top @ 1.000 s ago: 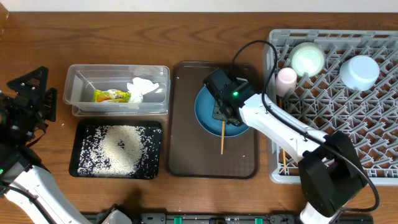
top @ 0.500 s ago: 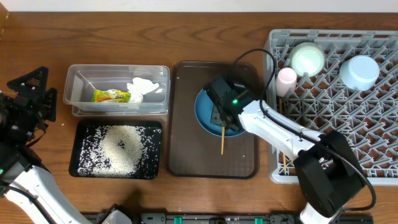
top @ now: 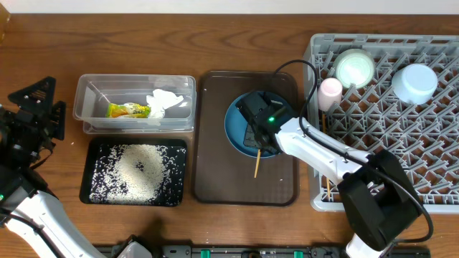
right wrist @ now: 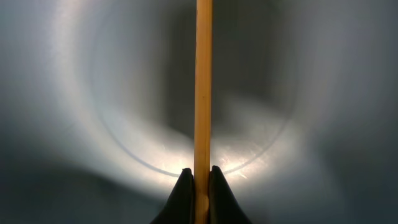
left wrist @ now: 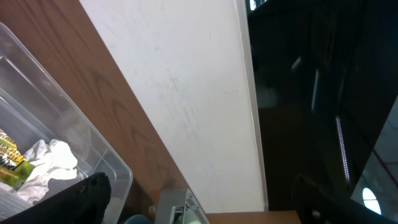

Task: Sort waste into correct bins and load items into the dishwasher rack
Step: 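Carry the chopstick right and insert it into the rack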

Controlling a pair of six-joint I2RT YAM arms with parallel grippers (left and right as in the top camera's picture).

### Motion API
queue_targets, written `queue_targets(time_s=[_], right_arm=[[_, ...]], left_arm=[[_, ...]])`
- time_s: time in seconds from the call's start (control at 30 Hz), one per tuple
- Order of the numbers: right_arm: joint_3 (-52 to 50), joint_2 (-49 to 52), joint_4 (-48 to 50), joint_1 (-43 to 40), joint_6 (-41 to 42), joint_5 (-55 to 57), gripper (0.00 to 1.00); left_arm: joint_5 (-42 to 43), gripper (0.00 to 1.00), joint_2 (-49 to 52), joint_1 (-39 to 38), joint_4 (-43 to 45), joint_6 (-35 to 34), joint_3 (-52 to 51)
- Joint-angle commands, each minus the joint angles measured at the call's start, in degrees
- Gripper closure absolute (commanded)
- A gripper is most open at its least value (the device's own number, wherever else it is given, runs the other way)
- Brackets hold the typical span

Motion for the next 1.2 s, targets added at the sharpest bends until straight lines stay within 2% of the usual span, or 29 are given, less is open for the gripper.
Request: queue_targets(time_s=[0.0, 0.13, 0.33, 0.5, 0.73, 1.17], right_arm=[[1.7, -4.5, -1.2, -0.6, -3.0, 0.3, 0.99], [3.5, -11.2, -5.1, -2.6, -7.1, 0.2, 0.99], [3.5, -22.9, -14.1, -5.6, -18.1, 0.5, 0.99], [3.5, -29.1, -25.0, -9.4, -18.4, 3.7, 0.99], [2.9, -29.9, -33.8, -13.1, -26.0, 4.2, 0.99], [2.2, -26.9, -34.1, -14.7, -28.0, 7.8, 0.99]], left_arm=[[0.8, 0.05, 0.0, 0.2, 0.2, -0.1, 0.7], [0.8, 0.05, 0.0, 0.3, 0.2, -0.1, 0.7], [0.8, 0.05, 0.0, 0.2, 0.2, -0.1, 0.7], [0.8, 0.05, 0.0, 0.2, 0.2, -0.1, 0.7], [0.8, 0.05, 0.0, 0.3, 0.2, -0.1, 0.7], [0.8, 0.05, 0.0, 0.2, 0.2, -0.1, 0.7]])
